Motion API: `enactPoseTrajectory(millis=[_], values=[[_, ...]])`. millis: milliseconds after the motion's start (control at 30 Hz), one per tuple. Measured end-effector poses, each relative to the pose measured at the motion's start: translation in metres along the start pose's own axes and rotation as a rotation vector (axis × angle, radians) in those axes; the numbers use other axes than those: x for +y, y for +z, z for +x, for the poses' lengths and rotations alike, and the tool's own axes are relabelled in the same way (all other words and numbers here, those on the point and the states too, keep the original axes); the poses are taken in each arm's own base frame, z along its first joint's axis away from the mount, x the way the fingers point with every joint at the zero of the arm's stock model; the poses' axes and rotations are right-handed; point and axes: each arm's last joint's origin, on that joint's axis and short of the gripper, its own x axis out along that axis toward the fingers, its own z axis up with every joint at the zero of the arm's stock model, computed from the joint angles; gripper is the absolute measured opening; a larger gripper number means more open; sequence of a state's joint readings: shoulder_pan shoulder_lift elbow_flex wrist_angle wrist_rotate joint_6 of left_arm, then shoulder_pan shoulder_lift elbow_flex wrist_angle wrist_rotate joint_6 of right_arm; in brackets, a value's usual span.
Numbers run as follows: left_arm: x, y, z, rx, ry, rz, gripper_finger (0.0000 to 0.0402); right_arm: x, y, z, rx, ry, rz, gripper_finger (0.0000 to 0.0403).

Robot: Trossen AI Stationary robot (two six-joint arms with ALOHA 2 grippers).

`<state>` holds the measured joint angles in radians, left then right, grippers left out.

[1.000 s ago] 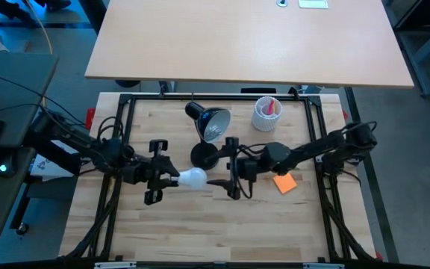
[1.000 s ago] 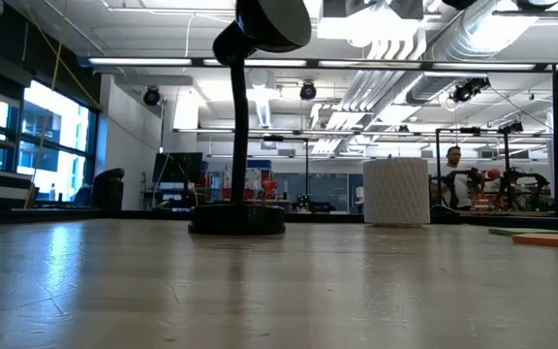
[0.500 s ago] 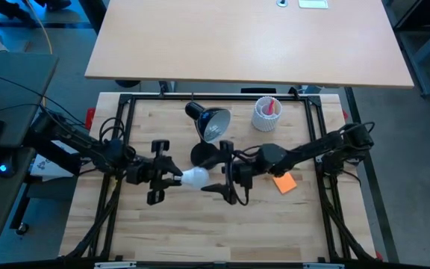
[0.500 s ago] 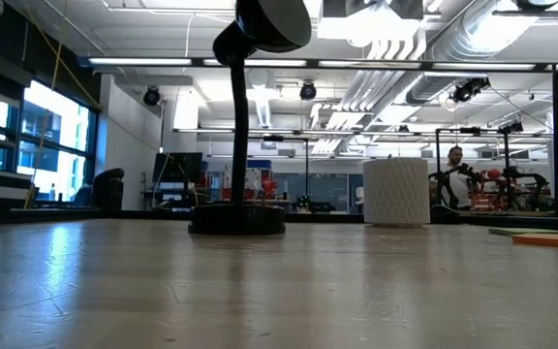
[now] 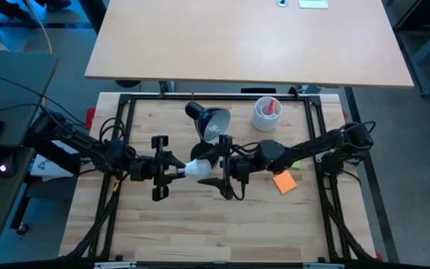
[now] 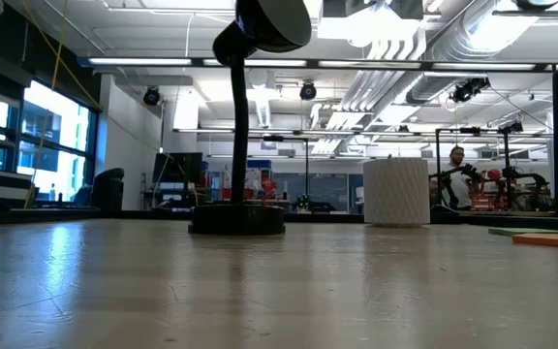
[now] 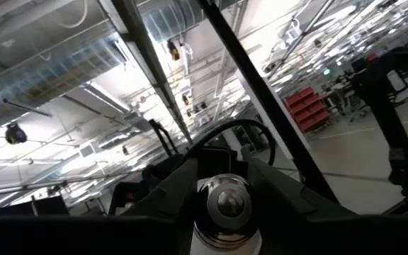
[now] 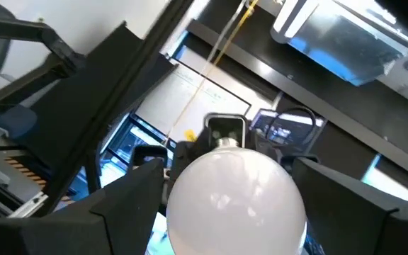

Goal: Screw lightbulb
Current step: Insert the white lightbulb into the black lamp

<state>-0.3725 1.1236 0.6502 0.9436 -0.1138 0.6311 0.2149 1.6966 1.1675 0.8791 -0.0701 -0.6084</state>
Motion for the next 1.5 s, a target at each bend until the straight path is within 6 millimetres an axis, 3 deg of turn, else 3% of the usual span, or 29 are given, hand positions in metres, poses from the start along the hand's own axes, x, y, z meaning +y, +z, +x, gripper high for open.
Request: enactPoseTrajectory(millis=[300,467,833,967,1167,1300,1500], values=[[0.000,0.000,0.000,-0.002,0.002,0.007,0.0107,0.001,-0.002,0.000,0.035,-0.005,0.004,0.0269],[0.002,0.002,0.000,-0.013,0.025,0.008,0.0107,-0.001,-0.003,0.000,0.093,-0.081,-0.019,0.0271],[0.003,0.008,-0.002,-0.043,0.026,0.013,0.0105,-0.011,0.008,-0.010,0.228,-0.049,0.006,0.0273],[0.003,0.015,-0.004,-0.085,0.028,0.031,0.0106,-0.020,0.001,-0.013,0.271,-0.053,0.059,0.0273],[0.001,0.019,-0.005,-0.132,-0.021,0.031,0.0105,-0.020,-0.016,-0.006,0.130,-0.003,0.102,0.0273],[0.002,0.020,-0.005,-0.144,-0.017,0.031,0.0106,-0.014,-0.016,-0.001,0.011,-0.017,0.087,0.0273],[0.002,0.020,-0.005,-0.142,-0.008,0.050,0.0106,-0.012,-0.018,0.003,-0.030,-0.006,0.088,0.0274]])
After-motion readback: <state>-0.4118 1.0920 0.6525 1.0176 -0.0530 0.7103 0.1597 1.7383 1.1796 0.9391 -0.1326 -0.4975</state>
